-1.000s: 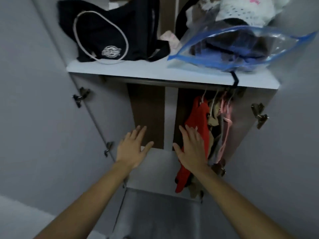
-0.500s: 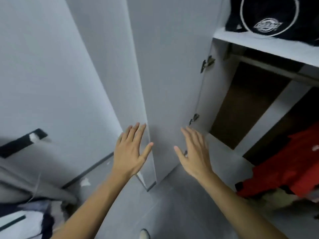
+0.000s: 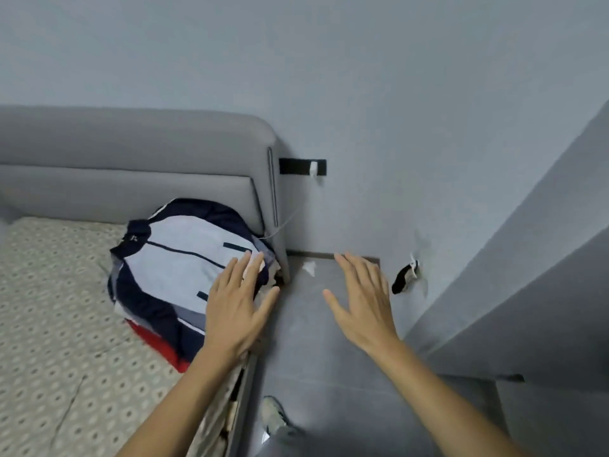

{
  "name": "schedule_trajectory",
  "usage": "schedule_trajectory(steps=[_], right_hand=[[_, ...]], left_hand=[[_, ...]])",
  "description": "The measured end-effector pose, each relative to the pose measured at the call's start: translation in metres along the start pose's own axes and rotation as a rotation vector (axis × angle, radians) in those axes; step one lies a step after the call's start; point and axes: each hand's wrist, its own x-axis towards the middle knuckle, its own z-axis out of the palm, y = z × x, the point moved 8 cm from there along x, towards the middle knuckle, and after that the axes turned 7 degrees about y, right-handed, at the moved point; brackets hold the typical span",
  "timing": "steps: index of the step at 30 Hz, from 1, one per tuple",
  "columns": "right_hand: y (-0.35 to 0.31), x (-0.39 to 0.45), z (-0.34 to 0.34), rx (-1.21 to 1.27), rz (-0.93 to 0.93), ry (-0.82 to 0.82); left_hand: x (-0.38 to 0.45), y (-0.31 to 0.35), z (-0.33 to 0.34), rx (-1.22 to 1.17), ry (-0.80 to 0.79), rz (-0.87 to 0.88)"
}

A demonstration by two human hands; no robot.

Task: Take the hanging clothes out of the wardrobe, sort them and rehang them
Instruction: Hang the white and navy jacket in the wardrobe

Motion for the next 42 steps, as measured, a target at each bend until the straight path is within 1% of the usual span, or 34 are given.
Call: schedule_trajectory(steps=[4,11,16,22,27,32,38,42], right_hand=[[-0.059,0.041,0.056,0.014,-0.121,-0.092],[-0.147,0.125,0.172,0.06,-0.226,-0.214],[-0.222,0.181,0.253,0.099,-0.332,-0.283],[-0.289,0.252,0.364,0.097,-0.509,-0.422],[-0.344,0.33,0.486,0.06,-0.676,-0.538],[-0.379,0.408,0.625,0.017,-0.734,-0.672],[-0.388,0.453,0.78,-0.093,-0.844,-0.844],[-0.379,0.456,0.844,-0.178,-0.873,-0.951]], left_hand=[[0.0,-0.086,-0.011,-0.019,0.039,-0.165],[0.025,-0.241,-0.03,-0.012,0.071,-0.387],[0.053,-0.349,-0.056,0.053,0.103,-0.503],[0.085,-0.437,-0.055,0.092,0.121,-0.645],[0.129,-0.519,-0.023,0.113,0.079,-0.79],[0.176,-0.613,0.029,0.134,-0.016,-0.982],[0.198,-0.7,0.126,0.081,-0.164,-1.148],[0.187,-0.731,0.18,-0.067,-0.229,-1.268]])
